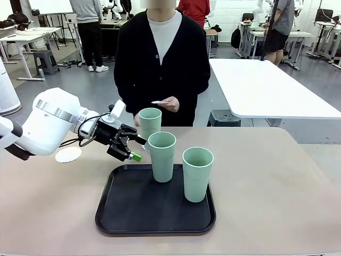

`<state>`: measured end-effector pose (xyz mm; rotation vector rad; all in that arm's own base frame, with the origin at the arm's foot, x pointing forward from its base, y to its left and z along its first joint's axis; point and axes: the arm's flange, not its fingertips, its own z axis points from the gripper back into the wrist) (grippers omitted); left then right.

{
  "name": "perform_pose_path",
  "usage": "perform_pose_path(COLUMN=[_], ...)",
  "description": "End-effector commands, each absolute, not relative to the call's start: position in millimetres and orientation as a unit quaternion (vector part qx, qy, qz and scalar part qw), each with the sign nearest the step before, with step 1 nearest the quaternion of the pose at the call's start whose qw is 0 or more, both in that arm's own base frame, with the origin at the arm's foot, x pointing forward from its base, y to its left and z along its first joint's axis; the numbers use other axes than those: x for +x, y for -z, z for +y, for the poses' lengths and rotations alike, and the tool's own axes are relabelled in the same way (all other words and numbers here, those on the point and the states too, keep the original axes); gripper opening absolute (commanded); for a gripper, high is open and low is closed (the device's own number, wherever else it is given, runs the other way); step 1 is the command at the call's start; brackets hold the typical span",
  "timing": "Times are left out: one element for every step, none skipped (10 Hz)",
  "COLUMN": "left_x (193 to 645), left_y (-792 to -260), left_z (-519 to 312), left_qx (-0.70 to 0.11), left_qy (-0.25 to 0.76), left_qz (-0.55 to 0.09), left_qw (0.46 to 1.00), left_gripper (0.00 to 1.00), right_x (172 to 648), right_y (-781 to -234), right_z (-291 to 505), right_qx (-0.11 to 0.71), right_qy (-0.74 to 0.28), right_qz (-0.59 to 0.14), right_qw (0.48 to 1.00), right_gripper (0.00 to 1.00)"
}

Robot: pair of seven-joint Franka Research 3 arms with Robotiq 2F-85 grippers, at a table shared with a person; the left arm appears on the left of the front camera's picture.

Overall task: Place coasters on the table and set cups on them.
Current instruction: Take one Reusable plastic cup from the Flat Tray and place it on a coaster set by the human.

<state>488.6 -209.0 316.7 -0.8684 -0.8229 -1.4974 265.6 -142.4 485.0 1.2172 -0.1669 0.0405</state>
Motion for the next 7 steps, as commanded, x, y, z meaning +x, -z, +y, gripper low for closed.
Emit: perform_pose_path(left_x=[487.8,488.6,488.4,486.5,485.3,485.4,484.0], left_y=[-316.9,-316.7,-313.0,-309.2,-307.0,-302.9,-294.6], left_z=[-210.4,-209.0,-212.1,-214.5,-214.4,-214.2,-214.9], left_qx=[-0.374,-0.371,-0.391,-0.399,-0.415,-0.423,-0.426], left_qy=[0.642,0.639,0.640,0.629,0.620,0.615,0.613], left_qz=[-0.355,-0.351,-0.370,-0.397,-0.398,-0.399,-0.397], left_qw=[0.568,0.575,0.548,0.537,0.534,0.532,0.533], left_gripper=[1.00,1.00,1.00,1.00,1.00,1.00,1.00], right_x=[265.4,265.4,265.4,265.4,265.4,265.4,265.4], right_y=[-485.2,-485.2,-485.2,-485.2,-485.2,-485.2,-485.2], right_z=[-142.7,-142.7,-142.7,-142.7,-142.7,-142.7,-142.7], right_qx=[0.575,0.575,0.575,0.575,0.575,0.575,0.575], right_qy=[-0.022,-0.022,-0.022,-0.022,-0.022,-0.022,-0.022], right_qz=[-0.080,-0.080,-0.080,-0.080,-0.080,-0.080,-0.080], right_qw=[0.814,0.814,0.814,0.814,0.814,0.814,0.814], right_gripper=[1.00,1.00,1.00,1.00,1.00,1.00,1.00])
